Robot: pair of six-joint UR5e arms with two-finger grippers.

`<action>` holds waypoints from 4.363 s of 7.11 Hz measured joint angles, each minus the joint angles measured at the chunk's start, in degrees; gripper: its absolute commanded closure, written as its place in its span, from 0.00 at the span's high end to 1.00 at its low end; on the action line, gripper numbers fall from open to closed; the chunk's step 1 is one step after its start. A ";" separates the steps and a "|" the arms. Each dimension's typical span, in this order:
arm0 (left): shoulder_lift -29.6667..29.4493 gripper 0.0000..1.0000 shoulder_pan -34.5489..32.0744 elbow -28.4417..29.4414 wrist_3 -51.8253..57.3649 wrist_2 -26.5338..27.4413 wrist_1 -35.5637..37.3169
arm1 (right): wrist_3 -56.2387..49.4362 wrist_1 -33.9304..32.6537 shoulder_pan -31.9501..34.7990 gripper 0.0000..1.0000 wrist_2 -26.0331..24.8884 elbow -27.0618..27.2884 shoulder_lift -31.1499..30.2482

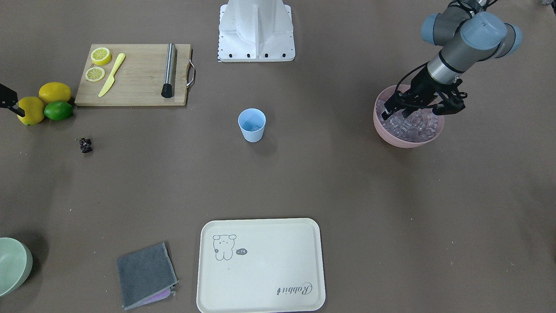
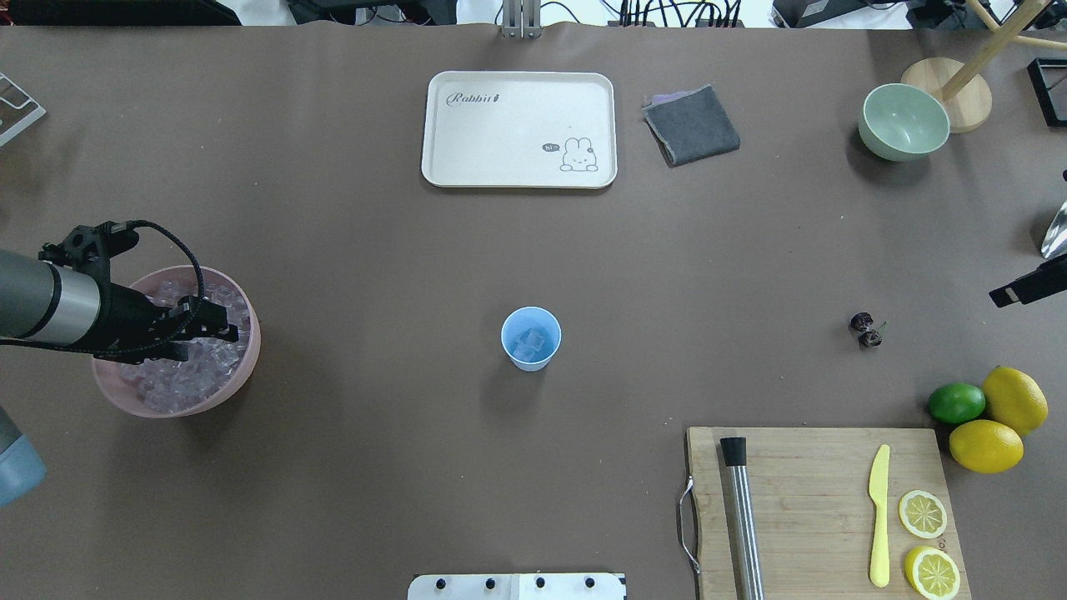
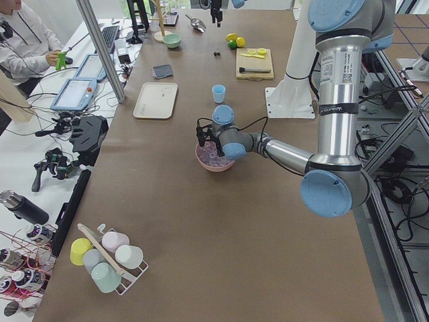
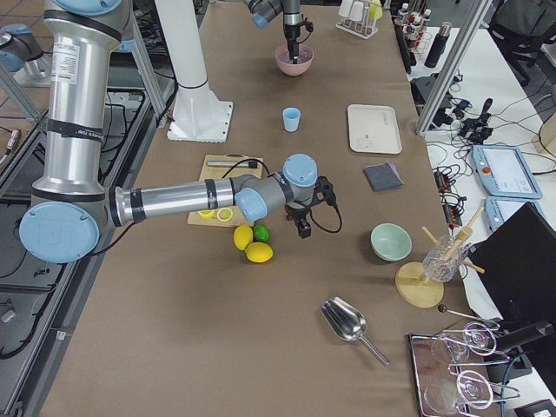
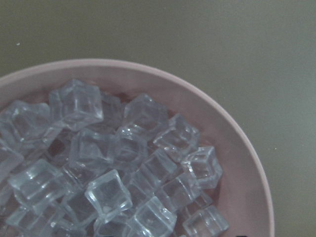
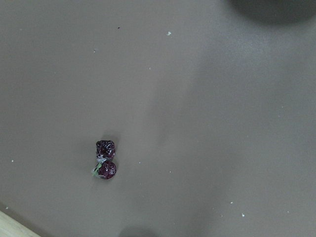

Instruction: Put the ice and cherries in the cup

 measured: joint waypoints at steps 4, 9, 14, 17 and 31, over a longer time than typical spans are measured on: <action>-0.31 0.00 0.00 0.20 -0.17 -0.10 0.15 | 0.00 0.06 0.00 1.00 -0.01 -0.08 -0.34; 0.10 0.65 -0.16 -0.61 -0.18 -0.59 0.19 | 0.00 0.38 0.00 1.00 0.01 -0.10 -0.70; 1.02 0.68 -0.18 -1.00 -0.10 -0.29 -0.01 | 0.00 0.39 -0.09 1.00 -0.03 -0.25 -0.85; 0.95 0.64 -0.17 -0.79 -0.10 -0.20 -0.01 | 0.00 0.44 -0.09 1.00 0.03 -0.26 -1.07; 0.82 0.26 -0.91 -0.63 0.20 -0.75 0.27 | 0.00 3.70 -0.09 1.00 0.08 -0.17 -3.11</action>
